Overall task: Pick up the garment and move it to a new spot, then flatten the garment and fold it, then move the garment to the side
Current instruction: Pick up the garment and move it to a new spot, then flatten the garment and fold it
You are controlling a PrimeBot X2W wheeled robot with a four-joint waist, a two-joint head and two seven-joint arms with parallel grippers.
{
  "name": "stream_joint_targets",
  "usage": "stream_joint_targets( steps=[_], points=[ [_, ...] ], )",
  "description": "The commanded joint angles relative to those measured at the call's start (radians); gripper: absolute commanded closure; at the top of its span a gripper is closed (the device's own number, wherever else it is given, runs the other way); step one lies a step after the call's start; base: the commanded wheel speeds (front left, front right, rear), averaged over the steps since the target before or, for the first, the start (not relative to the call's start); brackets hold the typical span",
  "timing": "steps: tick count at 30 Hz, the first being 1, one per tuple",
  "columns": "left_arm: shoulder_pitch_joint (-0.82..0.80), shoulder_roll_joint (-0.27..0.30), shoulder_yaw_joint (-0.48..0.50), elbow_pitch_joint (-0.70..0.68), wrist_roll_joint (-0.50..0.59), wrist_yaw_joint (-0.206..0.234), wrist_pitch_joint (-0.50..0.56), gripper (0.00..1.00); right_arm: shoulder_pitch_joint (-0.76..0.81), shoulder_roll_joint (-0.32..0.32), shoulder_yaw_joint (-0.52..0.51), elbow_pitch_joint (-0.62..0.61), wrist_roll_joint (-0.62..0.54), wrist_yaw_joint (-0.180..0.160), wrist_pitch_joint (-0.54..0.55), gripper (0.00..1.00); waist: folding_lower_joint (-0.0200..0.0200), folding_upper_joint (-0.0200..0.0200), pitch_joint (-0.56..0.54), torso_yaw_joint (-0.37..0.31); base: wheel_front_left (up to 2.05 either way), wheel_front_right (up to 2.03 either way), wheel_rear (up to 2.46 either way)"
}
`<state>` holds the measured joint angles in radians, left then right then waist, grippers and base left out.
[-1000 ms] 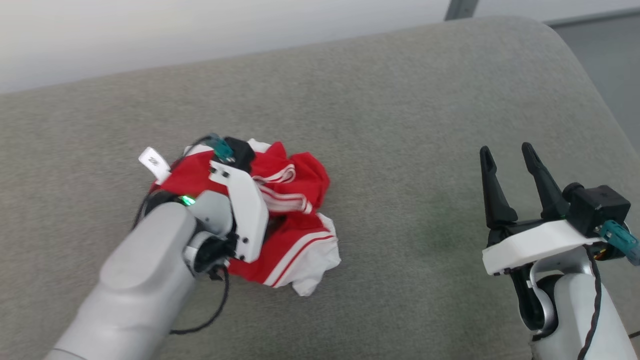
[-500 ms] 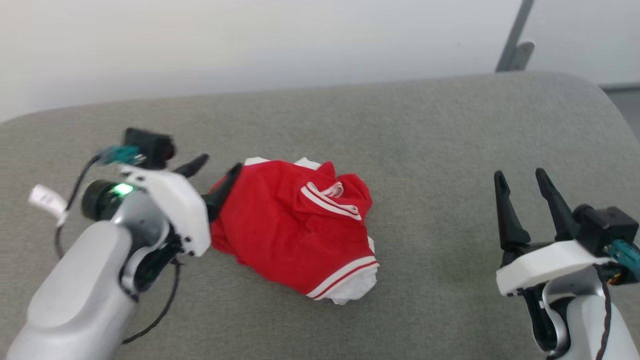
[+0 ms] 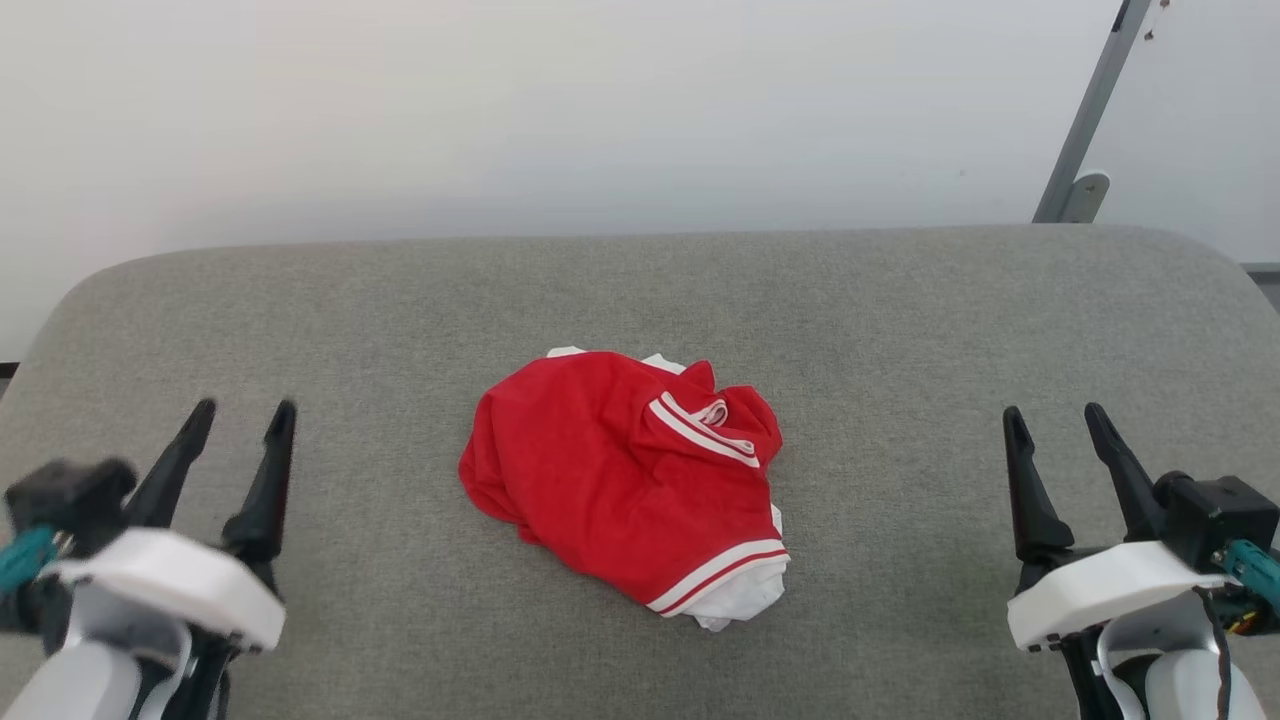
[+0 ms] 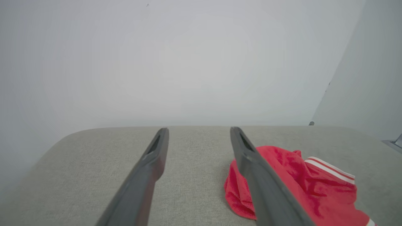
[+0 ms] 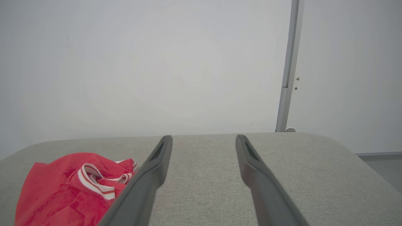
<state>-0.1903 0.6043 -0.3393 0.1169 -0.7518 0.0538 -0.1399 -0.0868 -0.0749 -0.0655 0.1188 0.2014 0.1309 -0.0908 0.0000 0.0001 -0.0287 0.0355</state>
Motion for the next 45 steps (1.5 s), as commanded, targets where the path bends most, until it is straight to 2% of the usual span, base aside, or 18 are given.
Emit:
stream_joint_targets(
  steps=[1, 6, 8, 17, 23, 30, 36, 40, 45],
  points=[
    [0.027, 0.008, 0.011, -0.012, -0.008, 0.008, -0.017, 0.00, 0.011, -0.001, -0.002, -0.002, -0.002, 0.000, -0.008, 0.00, 0.0000, -0.0001, -0.005, 0.004, 0.00, 0.00, 0.00],
    [0.140, 0.034, 0.068, -0.050, -0.008, 0.047, -0.077, 0.00, 0.031, 0.003, -0.014, -0.009, -0.004, 0.000, -0.013, 0.00, 0.0000, -0.0001, -0.012, 0.011, 0.00, 0.00, 0.00],
    [0.177, 0.032, 0.085, -0.064, -0.018, 0.050, -0.093, 0.00, 0.039, 0.004, -0.022, -0.013, -0.006, 0.000, -0.015, 0.00, 0.0000, -0.0001, -0.011, 0.017, 0.00, 0.00, 0.00],
    [0.286, -0.002, 0.161, -0.072, -0.033, 0.030, -0.122, 0.00, 0.056, 0.011, -0.036, -0.037, -0.013, 0.000, -0.004, 0.00, 0.0000, -0.0001, -0.003, 0.032, 0.00, 0.00, 0.00],
    [0.298, -0.037, 0.203, -0.084, -0.012, 0.009, -0.126, 0.00, 0.064, 0.011, 0.002, -0.043, 0.014, 0.000, 0.036, 0.00, 0.0000, -0.0001, 0.006, 0.049, 0.00, 0.00, 0.00],
    [0.280, -0.063, 0.213, -0.098, 0.006, -0.004, -0.126, 0.00, 0.067, -0.044, 0.164, -0.030, 0.103, 0.000, 0.198, 0.00, 0.0000, -0.0001, 0.039, 0.089, 0.00, 0.00, 0.00],
    [0.266, -0.088, 0.220, -0.104, 0.022, -0.017, -0.126, 0.00, 0.046, -0.109, 0.287, -0.026, 0.178, 0.000, 0.392, 0.00, 0.0000, -0.0001, 0.086, 0.135, 0.00, 0.00, 0.00],
    [0.250, -0.106, 0.224, -0.102, 0.030, -0.031, -0.126, 0.00, 0.034, -0.139, 0.333, -0.030, 0.214, 0.000, 0.521, 0.00, 0.0000, -0.0001, 0.115, 0.169, 0.00, 0.00, 0.00],
    [0.233, -0.127, 0.220, -0.095, 0.038, -0.047, -0.127, 0.00, 0.021, -0.157, 0.331, -0.019, 0.209, 0.000, 0.621, 0.00, 0.0000, -0.0001, 0.140, 0.205, 0.00, 0.00, 0.00]
  ],
)
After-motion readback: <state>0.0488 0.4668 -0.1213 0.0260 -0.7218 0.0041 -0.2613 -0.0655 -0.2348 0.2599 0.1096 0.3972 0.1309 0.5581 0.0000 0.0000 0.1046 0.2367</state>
